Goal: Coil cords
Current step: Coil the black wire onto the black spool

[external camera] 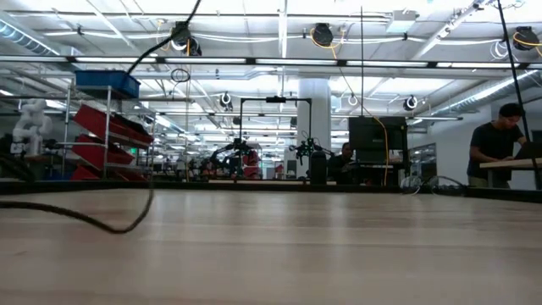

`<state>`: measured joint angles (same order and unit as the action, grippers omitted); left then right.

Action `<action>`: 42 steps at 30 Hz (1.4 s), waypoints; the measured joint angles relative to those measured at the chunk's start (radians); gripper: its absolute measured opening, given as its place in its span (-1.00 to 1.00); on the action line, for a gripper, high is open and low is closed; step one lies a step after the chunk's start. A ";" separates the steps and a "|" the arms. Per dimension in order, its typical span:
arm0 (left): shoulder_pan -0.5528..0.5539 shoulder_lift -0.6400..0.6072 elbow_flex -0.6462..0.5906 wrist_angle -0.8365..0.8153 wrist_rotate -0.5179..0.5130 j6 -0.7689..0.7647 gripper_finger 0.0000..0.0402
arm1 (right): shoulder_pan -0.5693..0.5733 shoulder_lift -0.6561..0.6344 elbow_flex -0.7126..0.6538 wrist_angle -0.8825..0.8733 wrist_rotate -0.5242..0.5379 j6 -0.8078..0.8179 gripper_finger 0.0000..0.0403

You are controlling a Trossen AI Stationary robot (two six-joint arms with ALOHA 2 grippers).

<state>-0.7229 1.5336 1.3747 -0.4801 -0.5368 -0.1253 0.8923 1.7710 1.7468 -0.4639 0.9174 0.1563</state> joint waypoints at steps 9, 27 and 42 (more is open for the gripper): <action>0.000 -0.056 0.001 0.039 -0.129 0.012 -0.99 | -0.086 0.000 -0.396 0.307 0.198 0.201 -0.84; 0.001 -0.059 0.001 0.107 -0.133 0.086 -0.99 | -0.354 0.056 -0.697 1.205 -0.204 -0.071 -0.42; 0.001 -0.059 0.001 0.105 -0.135 0.082 -0.99 | -0.411 0.200 -0.656 1.317 -0.273 -0.034 -0.46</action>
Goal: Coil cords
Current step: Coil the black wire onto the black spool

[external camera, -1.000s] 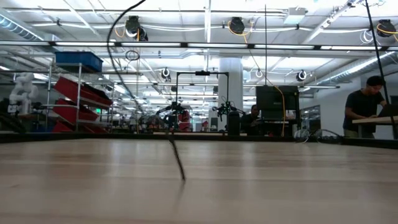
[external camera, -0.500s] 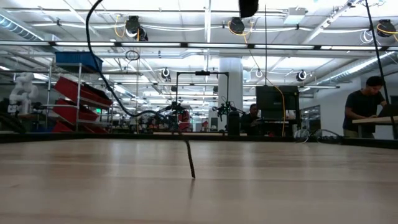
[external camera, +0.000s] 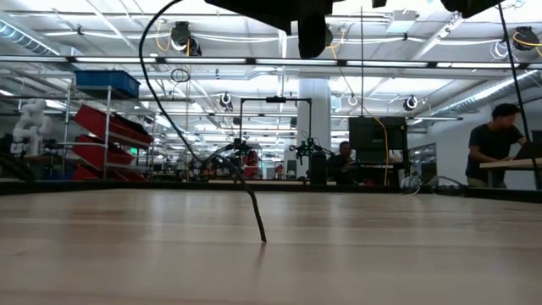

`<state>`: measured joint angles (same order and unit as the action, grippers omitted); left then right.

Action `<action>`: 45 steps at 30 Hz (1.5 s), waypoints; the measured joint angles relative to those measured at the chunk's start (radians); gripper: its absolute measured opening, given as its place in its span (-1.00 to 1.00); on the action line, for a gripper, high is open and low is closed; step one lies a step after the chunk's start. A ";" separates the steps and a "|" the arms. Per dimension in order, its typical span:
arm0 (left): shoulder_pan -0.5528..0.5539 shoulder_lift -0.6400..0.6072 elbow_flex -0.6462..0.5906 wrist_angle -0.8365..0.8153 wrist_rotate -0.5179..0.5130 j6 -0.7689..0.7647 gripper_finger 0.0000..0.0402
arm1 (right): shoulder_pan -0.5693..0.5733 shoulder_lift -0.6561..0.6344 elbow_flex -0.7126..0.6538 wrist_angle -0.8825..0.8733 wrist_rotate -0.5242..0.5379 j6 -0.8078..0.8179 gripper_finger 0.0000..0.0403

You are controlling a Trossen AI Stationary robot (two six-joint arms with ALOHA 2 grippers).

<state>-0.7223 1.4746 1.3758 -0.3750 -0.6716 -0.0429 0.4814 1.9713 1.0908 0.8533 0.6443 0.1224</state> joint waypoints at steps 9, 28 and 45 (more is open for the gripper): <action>0.000 0.000 0.000 0.000 0.000 0.000 -0.99 | -0.016 0.002 0.000 0.035 -0.048 0.015 -0.58; -0.047 0.000 -0.001 -0.075 0.000 -0.026 -0.99 | 0.062 -0.090 0.000 -0.293 -0.049 0.086 -1.00; -0.036 0.000 -0.001 -0.192 0.005 -0.166 -0.99 | 0.182 -0.365 0.002 -0.614 -0.077 0.099 -1.00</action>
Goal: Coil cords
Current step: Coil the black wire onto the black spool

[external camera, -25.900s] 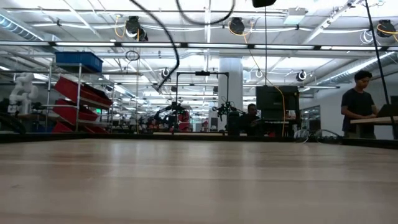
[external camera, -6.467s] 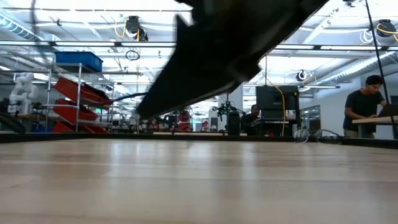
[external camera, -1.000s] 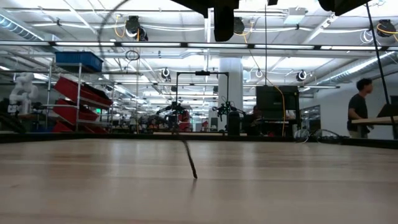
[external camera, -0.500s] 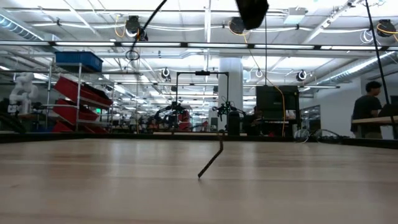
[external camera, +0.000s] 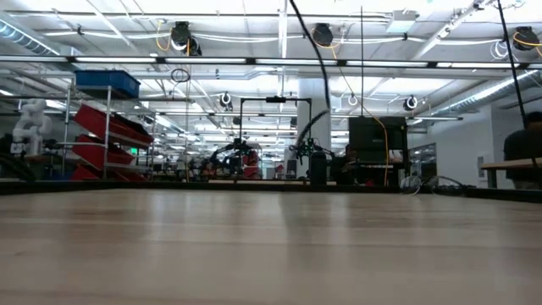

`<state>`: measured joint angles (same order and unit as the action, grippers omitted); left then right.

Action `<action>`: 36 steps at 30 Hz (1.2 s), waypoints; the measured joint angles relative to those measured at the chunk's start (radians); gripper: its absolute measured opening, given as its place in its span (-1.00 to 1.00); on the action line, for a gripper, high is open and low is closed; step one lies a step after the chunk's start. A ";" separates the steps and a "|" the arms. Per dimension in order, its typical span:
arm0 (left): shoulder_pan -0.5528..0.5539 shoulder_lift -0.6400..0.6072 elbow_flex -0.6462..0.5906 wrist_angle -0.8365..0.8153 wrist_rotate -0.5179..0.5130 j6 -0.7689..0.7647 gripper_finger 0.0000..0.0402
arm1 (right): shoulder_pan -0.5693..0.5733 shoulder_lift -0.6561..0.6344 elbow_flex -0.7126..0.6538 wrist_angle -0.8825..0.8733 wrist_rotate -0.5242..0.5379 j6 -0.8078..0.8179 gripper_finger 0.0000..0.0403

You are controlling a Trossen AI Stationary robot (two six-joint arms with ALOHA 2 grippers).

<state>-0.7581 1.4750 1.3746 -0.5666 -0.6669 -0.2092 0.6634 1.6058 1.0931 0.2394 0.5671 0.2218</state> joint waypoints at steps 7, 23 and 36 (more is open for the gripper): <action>0.018 0.000 0.000 0.002 0.076 -0.048 -0.99 | 0.015 0.000 0.129 -0.221 0.006 -0.011 -1.00; 0.057 0.063 0.001 0.146 0.304 0.030 -0.99 | 0.012 0.005 0.245 -0.249 0.037 -0.221 -1.00; 0.118 0.107 0.001 0.273 0.458 0.144 -0.99 | 0.011 0.059 0.245 -0.079 0.027 -0.390 -1.00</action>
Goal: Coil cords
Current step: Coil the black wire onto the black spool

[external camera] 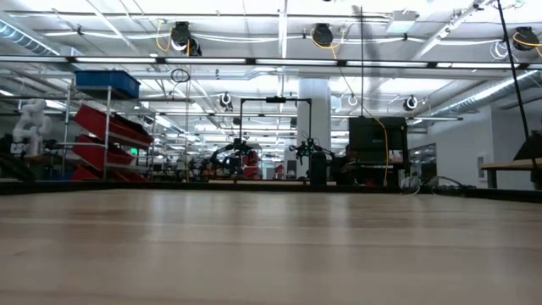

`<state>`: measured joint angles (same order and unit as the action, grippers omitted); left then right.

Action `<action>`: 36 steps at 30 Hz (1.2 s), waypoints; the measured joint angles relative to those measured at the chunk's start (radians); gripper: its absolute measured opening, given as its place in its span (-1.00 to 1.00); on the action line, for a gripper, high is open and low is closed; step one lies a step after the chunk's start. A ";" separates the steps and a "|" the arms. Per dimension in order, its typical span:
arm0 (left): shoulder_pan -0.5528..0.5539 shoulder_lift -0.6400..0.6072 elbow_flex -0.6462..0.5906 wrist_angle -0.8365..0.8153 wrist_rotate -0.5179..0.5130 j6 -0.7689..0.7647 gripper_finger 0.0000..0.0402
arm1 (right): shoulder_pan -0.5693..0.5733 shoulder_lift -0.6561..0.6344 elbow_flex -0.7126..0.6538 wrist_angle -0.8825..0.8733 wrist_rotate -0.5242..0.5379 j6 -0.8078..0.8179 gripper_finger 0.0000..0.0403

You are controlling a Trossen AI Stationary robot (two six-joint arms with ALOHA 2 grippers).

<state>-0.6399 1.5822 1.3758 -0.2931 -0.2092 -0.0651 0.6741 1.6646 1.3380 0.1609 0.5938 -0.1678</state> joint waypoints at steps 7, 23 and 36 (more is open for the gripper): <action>-0.001 0.012 0.000 0.074 0.021 0.054 -0.99 | -0.032 0.008 0.001 0.020 -0.104 0.007 -1.00; 0.006 0.029 -0.001 0.110 0.071 0.101 -0.99 | -0.053 0.030 0.000 0.060 -0.155 0.008 -0.98; 0.010 0.061 -0.001 0.212 0.140 0.217 -0.99 | -0.073 0.030 0.000 0.059 -0.221 0.068 -0.70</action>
<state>-0.6296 1.6436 1.3746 -0.0809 -0.0696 0.1519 0.6006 1.6947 1.3380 0.2201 0.3725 -0.0999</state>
